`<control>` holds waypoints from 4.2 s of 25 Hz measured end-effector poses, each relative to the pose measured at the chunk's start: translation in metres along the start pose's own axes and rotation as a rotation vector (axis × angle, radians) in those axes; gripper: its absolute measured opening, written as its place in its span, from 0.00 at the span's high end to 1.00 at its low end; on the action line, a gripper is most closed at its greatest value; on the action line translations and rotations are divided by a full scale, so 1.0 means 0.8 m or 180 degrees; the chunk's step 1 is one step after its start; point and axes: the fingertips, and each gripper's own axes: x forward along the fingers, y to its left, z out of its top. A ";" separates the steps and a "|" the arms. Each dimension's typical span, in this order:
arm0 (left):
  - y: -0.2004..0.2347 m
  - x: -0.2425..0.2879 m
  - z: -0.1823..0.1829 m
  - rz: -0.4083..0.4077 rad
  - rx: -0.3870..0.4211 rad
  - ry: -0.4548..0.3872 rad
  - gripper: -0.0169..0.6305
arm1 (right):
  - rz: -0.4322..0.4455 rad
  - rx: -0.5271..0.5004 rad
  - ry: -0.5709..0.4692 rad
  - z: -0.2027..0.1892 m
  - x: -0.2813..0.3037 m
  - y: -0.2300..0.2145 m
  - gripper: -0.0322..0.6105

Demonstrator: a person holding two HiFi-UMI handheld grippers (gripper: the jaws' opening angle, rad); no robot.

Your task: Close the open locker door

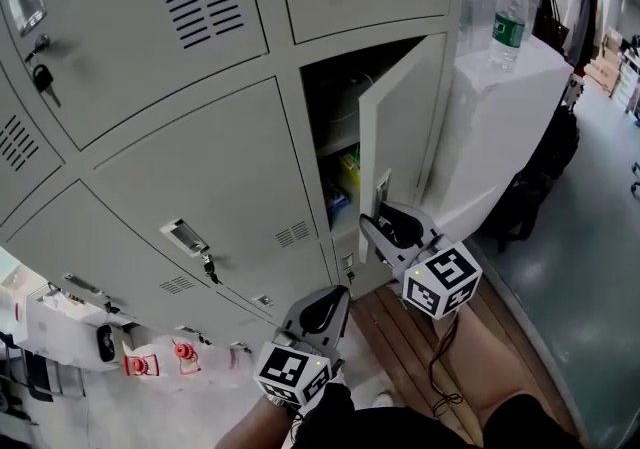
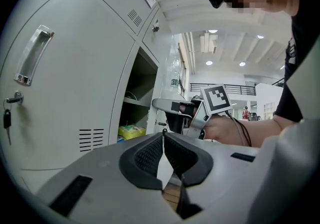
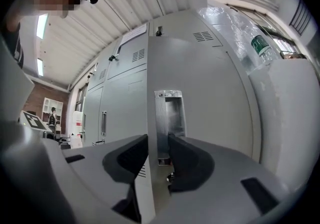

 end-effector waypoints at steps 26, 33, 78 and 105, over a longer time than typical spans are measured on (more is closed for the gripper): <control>0.101 0.011 0.001 0.0079 0.0008 0.0156 0.94 | -0.0202 -0.0151 -0.0064 -0.002 0.123 -0.011 0.65; 0.101 0.016 -0.002 0.0091 0.0019 0.0338 0.94 | -0.0013 -0.0163 -0.0064 -0.004 0.122 -0.015 0.64; -0.067 -0.047 -0.013 0.0170 0.0057 0.0041 0.94 | -0.0023 -0.0033 0.0195 -0.030 -0.117 0.044 0.87; -0.107 -0.244 -0.029 0.0140 0.0029 0.0001 0.94 | 0.0028 0.0061 0.0277 -0.060 -0.205 0.287 0.87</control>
